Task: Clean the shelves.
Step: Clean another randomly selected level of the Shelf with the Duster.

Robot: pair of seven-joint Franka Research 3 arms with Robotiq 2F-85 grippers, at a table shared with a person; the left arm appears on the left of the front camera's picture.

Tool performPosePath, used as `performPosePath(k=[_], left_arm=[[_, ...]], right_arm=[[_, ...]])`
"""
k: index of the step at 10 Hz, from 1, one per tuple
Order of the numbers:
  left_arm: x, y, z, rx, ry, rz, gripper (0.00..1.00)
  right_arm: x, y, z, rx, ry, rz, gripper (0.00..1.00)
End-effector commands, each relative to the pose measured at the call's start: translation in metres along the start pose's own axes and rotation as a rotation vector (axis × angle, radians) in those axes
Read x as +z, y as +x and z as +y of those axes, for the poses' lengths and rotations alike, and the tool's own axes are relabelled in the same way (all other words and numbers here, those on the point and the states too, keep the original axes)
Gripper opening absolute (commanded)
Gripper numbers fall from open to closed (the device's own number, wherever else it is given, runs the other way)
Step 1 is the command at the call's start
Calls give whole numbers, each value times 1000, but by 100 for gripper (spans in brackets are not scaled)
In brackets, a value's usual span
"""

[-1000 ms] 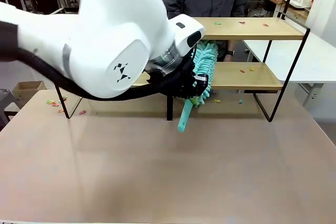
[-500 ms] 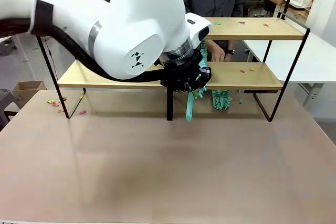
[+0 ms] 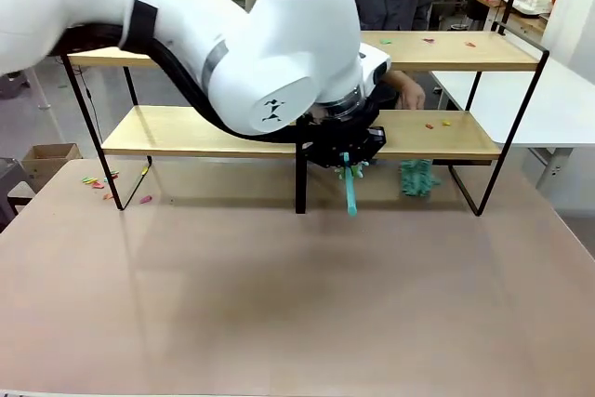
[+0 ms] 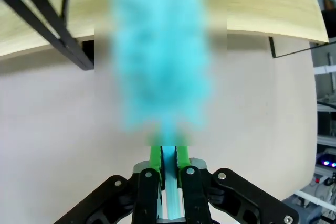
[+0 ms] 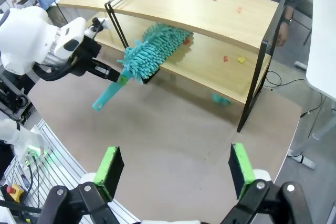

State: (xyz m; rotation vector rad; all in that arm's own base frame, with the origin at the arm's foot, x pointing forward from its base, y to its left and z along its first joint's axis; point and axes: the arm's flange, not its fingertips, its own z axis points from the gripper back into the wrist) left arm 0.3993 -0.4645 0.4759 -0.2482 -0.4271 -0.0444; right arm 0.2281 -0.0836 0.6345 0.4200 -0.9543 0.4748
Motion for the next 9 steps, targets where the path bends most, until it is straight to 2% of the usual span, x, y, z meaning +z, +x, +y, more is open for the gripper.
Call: performPosePath(k=[1, 3, 6, 9], left_arm=[[-5, 11, -25, -7, -22, 9, 12], [-11, 19, -38, -42, -55, 25, 12], [-22, 25, -69, -208, -155, 93, 12], [-24, 21, -96, -306, -231, 120, 12]], right_arm=[[0, -1, 1, 2, 10, -1, 100], [0, -1, 1, 2, 10, -1, 100], [0, -1, 1, 2, 10, -1, 100], [0, -1, 1, 2, 10, -1, 100]])
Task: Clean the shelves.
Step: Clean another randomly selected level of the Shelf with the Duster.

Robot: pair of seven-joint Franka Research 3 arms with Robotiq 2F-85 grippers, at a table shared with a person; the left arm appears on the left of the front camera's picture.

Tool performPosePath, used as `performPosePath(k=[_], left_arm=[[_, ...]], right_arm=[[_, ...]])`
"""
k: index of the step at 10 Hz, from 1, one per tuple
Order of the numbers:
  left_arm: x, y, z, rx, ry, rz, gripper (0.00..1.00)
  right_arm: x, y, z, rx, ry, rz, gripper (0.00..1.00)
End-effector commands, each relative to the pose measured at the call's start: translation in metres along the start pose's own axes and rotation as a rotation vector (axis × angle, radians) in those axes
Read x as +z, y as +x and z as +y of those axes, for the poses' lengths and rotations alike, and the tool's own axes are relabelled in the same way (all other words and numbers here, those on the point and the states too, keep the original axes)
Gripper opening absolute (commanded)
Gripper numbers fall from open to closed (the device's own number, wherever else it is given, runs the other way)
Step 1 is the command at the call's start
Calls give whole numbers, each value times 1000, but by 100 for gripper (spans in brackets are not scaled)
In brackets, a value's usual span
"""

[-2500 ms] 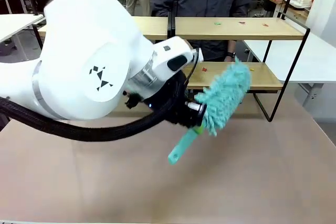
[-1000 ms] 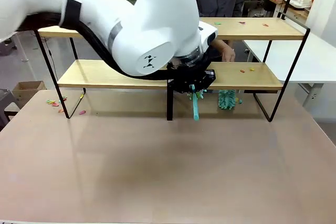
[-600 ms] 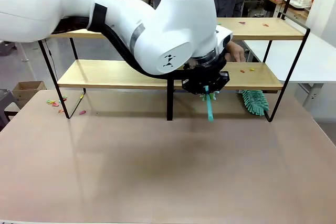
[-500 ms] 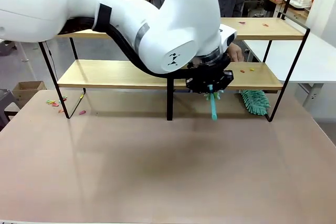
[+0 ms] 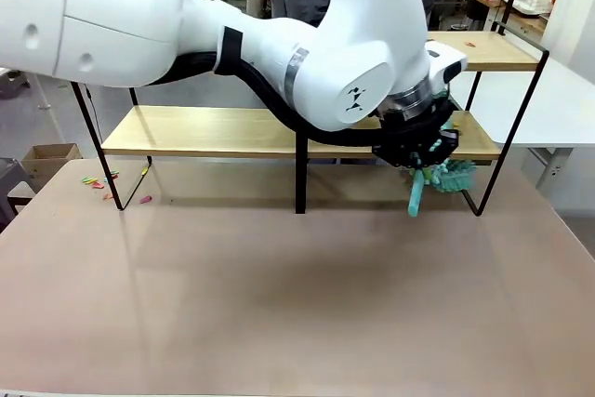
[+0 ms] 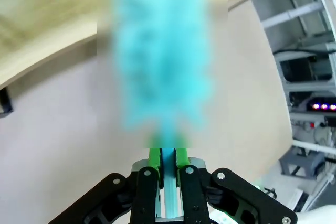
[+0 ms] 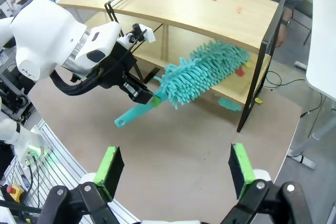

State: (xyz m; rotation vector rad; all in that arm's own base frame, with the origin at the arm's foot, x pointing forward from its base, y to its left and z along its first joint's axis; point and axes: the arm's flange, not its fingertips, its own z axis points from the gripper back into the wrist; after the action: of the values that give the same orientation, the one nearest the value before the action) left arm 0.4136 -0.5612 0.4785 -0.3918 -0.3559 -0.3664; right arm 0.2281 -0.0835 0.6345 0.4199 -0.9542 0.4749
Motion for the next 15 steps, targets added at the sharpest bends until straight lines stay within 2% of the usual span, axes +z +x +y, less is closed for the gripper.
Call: performPosePath(k=[1, 4, 8, 10, 11, 13, 14, 15], left_arm=[[2, 9, -9, -50, -58, 26, 12], [-6, 19, -19, -68, -282, 121, 12], [13, 19, 1, 0, -335, 51, 12], [31, 10, 8, -27, -325, 69, 12], [52, -11, 17, -82, -336, 151, 12], [111, -75, 53, -154, -241, 266, 12], [162, -126, 80, -195, -232, 239, 12], [198, -157, 99, -192, -258, 182, 12]], right_arm=[[0, -1, 1, 2, 10, -1, 100], [0, -1, 1, 2, 10, -1, 100], [0, -1, 1, 2, 10, -1, 100], [0, -1, 1, 2, 10, -1, 100], [0, -1, 1, 2, 10, -1, 100], [0, -1, 1, 2, 10, -1, 100], [0, -1, 1, 2, 10, -1, 100], [0, -1, 1, 2, 10, -1, 100]])
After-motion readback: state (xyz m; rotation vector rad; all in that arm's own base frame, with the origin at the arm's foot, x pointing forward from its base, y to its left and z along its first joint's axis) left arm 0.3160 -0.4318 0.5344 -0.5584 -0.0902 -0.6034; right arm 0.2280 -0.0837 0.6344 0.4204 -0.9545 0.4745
